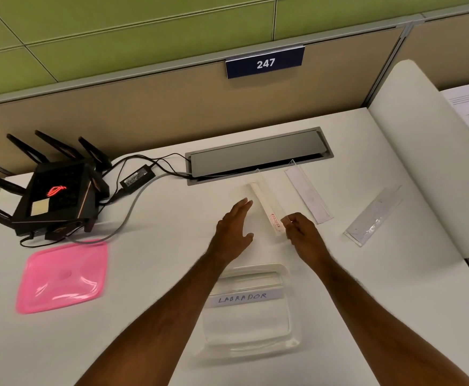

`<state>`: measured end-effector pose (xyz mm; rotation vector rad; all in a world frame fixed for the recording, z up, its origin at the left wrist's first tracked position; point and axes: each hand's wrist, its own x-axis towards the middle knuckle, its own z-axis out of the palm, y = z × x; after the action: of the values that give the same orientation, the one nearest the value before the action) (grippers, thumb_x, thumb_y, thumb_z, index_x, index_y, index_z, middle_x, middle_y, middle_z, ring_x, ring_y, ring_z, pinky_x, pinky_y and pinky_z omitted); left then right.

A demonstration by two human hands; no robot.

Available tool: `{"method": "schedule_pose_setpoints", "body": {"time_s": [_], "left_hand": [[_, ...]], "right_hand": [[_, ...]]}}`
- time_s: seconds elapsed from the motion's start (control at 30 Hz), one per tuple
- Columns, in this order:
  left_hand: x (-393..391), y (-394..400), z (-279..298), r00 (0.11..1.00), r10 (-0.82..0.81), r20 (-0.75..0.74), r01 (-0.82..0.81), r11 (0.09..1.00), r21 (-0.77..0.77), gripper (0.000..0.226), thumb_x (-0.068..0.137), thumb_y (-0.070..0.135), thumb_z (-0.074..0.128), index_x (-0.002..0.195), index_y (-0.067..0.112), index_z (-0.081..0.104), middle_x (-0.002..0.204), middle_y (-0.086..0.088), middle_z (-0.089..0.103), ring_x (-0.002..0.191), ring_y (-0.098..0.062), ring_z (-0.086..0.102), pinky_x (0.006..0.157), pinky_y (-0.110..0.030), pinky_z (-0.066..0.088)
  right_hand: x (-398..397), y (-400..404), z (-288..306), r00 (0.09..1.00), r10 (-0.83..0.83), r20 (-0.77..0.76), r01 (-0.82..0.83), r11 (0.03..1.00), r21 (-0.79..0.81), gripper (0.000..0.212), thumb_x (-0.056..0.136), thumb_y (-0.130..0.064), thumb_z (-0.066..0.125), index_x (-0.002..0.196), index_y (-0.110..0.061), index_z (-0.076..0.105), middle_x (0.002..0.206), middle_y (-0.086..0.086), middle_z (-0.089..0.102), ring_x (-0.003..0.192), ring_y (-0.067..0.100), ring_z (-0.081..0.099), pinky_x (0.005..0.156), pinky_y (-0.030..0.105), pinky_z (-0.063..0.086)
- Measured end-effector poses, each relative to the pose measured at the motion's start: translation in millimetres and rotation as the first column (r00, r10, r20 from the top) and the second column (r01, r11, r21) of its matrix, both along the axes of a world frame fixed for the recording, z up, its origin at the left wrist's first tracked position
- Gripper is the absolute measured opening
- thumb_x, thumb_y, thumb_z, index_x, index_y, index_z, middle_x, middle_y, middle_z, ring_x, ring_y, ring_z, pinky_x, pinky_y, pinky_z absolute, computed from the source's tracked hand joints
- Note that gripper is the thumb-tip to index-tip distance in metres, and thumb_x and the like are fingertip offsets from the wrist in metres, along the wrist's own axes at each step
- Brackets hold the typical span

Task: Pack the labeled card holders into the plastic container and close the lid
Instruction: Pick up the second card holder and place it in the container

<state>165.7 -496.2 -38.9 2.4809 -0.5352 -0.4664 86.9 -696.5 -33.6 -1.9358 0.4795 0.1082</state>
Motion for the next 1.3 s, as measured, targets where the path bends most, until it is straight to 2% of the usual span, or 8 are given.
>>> {"method": "schedule_pose_setpoints", "body": {"time_s": [0.17,0.37,0.6,0.77,0.83,0.97,1.13,1.3], "left_hand": [[0.6,5.6,14.2,0.985,0.028,0.169,-0.025,0.999,-0.021,0.09,0.083,0.027,0.082,0.158,0.025,0.031,0.17,0.002,0.02,0.149,-0.029,0.032,0.118,-0.054,0.031],[-3.1,21.5,30.1,0.935,0.1,0.34,-0.105,0.994,-0.005,0.087,0.079,0.032,0.084,0.154,0.027,0.04,0.167,0.002,0.029,0.152,-0.028,0.026,0.117,-0.054,0.027],[-16.3,53.5,42.3,0.856,0.106,0.506,-0.093,0.994,-0.052,0.071,0.077,0.032,0.087,0.14,0.033,0.054,0.154,0.007,0.048,0.145,-0.023,0.033,0.11,-0.048,0.031],[-29.6,74.9,49.4,0.817,0.027,0.576,-0.003,0.999,-0.042,0.069,0.076,0.038,0.087,0.138,0.029,0.058,0.145,0.007,0.056,0.144,-0.023,0.039,0.113,-0.042,0.029],[-35.7,81.2,52.6,0.808,0.004,0.589,0.027,0.999,-0.044,0.07,0.074,0.04,0.088,0.136,0.027,0.057,0.142,0.006,0.059,0.144,-0.023,0.041,0.114,-0.044,0.031],[-50.7,96.0,59.5,0.769,-0.029,0.639,0.063,0.998,-0.03,0.064,0.074,0.044,0.087,0.128,0.026,0.058,0.135,0.01,0.062,0.143,-0.016,0.044,0.112,-0.043,0.028],[-66.7,112.3,70.7,0.744,-0.044,0.666,0.077,0.997,-0.02,0.059,0.074,0.053,0.082,0.124,0.03,0.061,0.129,0.015,0.063,0.139,-0.013,0.048,0.107,-0.042,0.028],[-84.7,127.6,78.2,0.782,-0.02,0.622,0.049,0.998,-0.03,0.065,0.071,0.058,0.083,0.127,0.032,0.065,0.123,0.012,0.067,0.134,-0.016,0.05,0.104,-0.043,0.029]], "right_hand": [[-9.6,3.8,19.1,0.996,-0.022,0.085,0.005,0.981,0.193,0.023,0.107,-0.023,0.05,0.11,-0.014,0.071,0.068,-0.021,0.062,0.061,-0.001,0.052,0.06,0.017,0.04],[-25.0,3.3,36.0,0.995,-0.035,0.091,-0.008,0.897,0.442,0.028,0.107,-0.017,0.048,0.119,-0.016,0.074,0.066,-0.007,0.042,0.062,0.012,0.036,0.057,0.023,0.03],[-45.1,-5.1,48.5,0.992,0.128,-0.018,-0.07,0.655,0.752,0.032,0.107,-0.016,0.046,0.127,-0.009,0.07,0.07,-0.002,0.043,0.058,0.01,0.033,0.061,0.022,0.035],[-56.9,-14.8,54.7,0.972,0.224,-0.071,-0.057,0.516,0.855,0.036,0.103,-0.016,0.051,0.133,0.0,0.063,0.072,-0.003,0.044,0.058,0.008,0.035,0.062,0.024,0.039],[-61.1,-16.2,58.0,0.969,0.23,-0.095,-0.048,0.55,0.834,0.035,0.104,-0.016,0.05,0.132,0.0,0.065,0.071,-0.002,0.043,0.058,0.009,0.035,0.061,0.023,0.039],[-66.2,-7.2,67.7,0.978,0.172,-0.122,-0.041,0.724,0.689,0.03,0.102,-0.019,0.053,0.118,-0.005,0.074,0.078,0.004,0.052,0.06,0.012,0.042,0.058,0.025,0.035],[-71.4,9.1,84.7,0.998,0.055,0.009,-0.054,0.929,0.366,0.022,0.102,-0.021,0.057,0.107,-0.028,0.077,0.111,0.0,0.074,0.088,0.013,0.063,0.064,0.027,0.045],[-76.2,16.1,90.8,0.976,0.101,0.194,-0.143,0.965,0.219,0.026,0.105,-0.027,0.052,0.106,-0.035,0.077,0.114,-0.011,0.076,0.107,0.008,0.068,0.08,0.029,0.05]]}}
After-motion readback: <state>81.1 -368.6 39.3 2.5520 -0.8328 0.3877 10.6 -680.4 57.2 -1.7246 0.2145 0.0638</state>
